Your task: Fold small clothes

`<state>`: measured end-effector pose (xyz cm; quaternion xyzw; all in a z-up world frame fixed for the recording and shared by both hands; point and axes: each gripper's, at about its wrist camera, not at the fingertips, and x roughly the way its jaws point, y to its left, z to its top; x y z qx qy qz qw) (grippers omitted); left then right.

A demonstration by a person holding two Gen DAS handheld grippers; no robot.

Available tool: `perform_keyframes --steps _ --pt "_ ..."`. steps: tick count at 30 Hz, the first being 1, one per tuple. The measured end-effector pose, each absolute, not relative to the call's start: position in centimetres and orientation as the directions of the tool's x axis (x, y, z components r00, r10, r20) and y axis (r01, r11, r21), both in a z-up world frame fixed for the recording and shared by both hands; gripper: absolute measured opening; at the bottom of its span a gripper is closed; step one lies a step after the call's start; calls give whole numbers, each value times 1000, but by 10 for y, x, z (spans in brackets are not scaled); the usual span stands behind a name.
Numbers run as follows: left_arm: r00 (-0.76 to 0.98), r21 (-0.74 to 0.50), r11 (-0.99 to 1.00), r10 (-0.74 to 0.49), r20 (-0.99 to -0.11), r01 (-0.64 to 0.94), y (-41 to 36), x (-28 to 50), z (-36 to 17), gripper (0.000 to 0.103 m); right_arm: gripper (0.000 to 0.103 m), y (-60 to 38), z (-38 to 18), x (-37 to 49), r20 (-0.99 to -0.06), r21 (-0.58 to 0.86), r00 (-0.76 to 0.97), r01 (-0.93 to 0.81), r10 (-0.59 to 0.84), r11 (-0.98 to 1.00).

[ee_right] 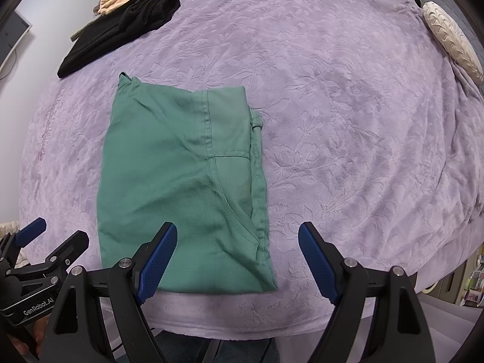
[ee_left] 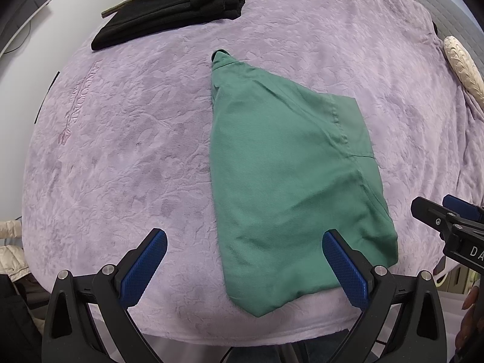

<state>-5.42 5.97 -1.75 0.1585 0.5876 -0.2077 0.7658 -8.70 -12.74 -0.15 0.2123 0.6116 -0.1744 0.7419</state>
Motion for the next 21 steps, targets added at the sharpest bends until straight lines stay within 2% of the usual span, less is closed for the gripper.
perform_keyframes --steps 21 --pt "218 -2 857 -134 -967 516 59 -57 -17 103 85 -122 -3 -89 -981 108 193 527 5 843"
